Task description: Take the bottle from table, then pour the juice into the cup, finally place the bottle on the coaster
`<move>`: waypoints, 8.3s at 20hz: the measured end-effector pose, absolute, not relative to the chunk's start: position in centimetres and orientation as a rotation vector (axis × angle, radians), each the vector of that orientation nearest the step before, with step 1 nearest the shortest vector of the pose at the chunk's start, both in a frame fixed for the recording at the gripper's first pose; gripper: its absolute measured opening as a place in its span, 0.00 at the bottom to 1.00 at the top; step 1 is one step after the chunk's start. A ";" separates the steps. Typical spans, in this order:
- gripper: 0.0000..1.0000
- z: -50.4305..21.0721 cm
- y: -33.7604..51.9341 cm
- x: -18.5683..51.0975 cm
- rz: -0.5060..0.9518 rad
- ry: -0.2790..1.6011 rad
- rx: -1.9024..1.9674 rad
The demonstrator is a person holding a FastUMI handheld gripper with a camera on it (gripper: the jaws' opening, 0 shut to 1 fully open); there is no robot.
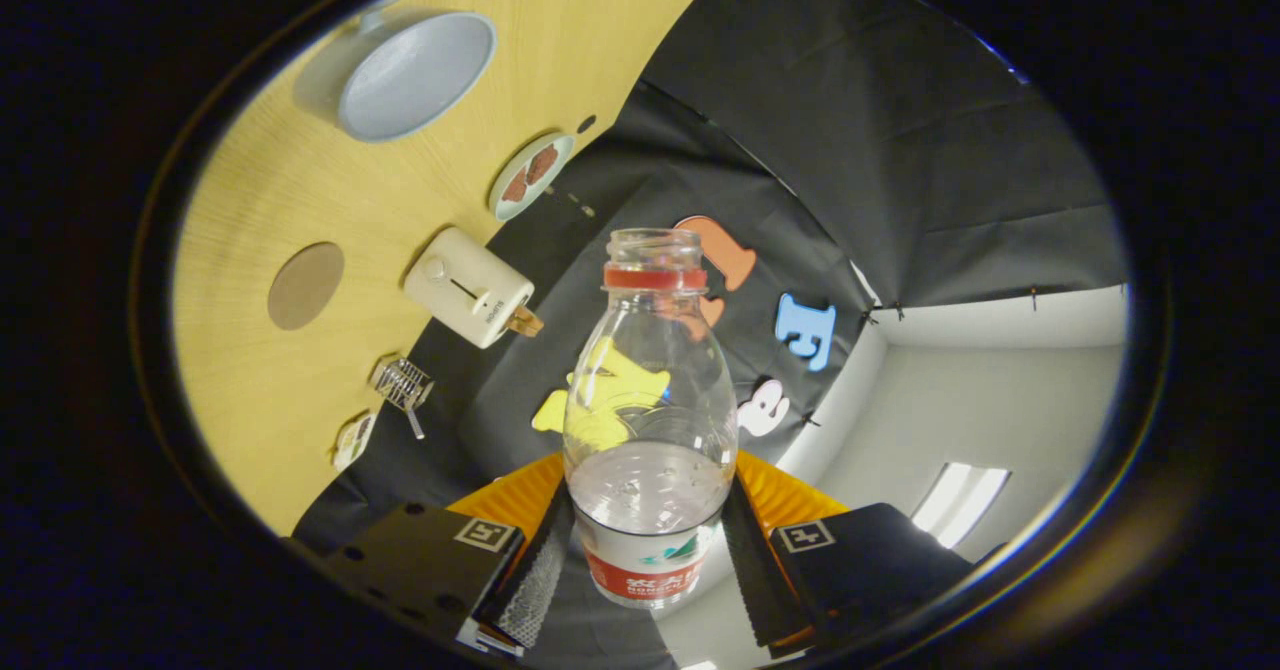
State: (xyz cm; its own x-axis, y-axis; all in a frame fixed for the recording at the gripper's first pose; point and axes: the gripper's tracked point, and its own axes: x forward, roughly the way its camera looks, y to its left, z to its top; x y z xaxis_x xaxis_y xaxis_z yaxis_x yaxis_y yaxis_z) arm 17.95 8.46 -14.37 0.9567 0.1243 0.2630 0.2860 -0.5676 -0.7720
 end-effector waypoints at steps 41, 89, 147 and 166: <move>0.81 -13.0 -0.1 18.8 -0.227 0.002 -0.950; 0.81 -28.6 -0.9 33.1 -0.030 0.255 -0.048; 1.00 -9.7 -3.2 17.2 -0.202 0.146 -0.016; 1.00 -2.4 -3.0 3.6 -0.162 0.020 -0.112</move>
